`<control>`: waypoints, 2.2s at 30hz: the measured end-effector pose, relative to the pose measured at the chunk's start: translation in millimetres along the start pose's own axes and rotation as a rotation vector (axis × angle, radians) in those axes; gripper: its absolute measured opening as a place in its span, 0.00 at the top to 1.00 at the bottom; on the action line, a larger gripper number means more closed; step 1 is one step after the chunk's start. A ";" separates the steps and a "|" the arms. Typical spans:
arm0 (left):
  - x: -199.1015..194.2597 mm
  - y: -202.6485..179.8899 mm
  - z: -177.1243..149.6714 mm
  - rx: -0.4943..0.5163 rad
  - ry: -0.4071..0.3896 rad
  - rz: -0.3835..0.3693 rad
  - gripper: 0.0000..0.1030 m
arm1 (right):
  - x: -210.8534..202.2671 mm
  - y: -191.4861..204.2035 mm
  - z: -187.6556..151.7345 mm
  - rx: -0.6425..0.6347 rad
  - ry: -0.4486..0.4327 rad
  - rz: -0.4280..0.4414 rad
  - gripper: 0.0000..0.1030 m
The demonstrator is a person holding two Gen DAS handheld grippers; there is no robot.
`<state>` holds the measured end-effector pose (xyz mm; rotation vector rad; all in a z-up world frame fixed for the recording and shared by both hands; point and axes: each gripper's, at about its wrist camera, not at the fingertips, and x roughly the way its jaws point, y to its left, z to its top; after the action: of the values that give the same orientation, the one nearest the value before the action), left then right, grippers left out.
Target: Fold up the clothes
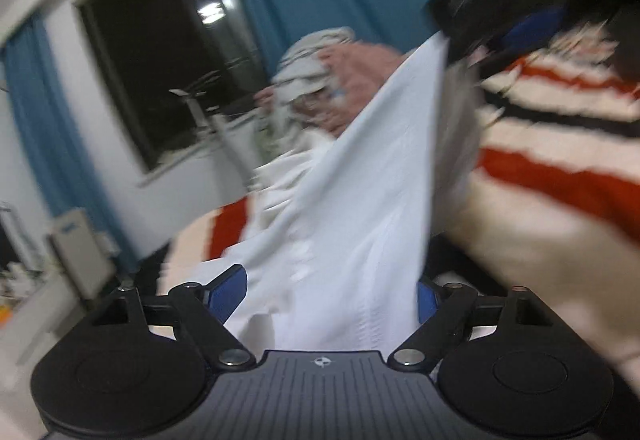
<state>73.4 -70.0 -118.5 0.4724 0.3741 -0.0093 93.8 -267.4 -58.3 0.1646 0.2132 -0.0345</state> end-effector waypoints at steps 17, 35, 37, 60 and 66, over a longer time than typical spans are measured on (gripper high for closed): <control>-32.7 55.5 -11.7 -0.146 0.148 0.154 0.05 | 8.9 -1.5 -14.0 -0.082 0.039 -0.137 0.37; -16.6 93.0 -34.2 -0.357 0.089 0.192 0.01 | -7.3 21.9 -48.6 -0.375 -0.036 -0.333 0.30; -34.9 104.8 -27.3 -0.415 0.032 0.194 0.01 | -17.1 18.4 -42.8 -0.324 -0.044 -0.329 0.30; -339.4 305.2 290.1 -0.521 -0.719 0.278 0.00 | -272.4 57.9 358.3 -0.108 -0.629 -0.051 0.30; -305.8 305.8 330.7 -0.518 -0.655 0.199 0.00 | -259.7 48.1 411.5 -0.145 -0.597 -0.054 0.28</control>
<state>-67.2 31.6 397.6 -0.0243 -0.3151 0.1210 -72.0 -284.1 401.4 -0.0006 -0.3756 -0.1192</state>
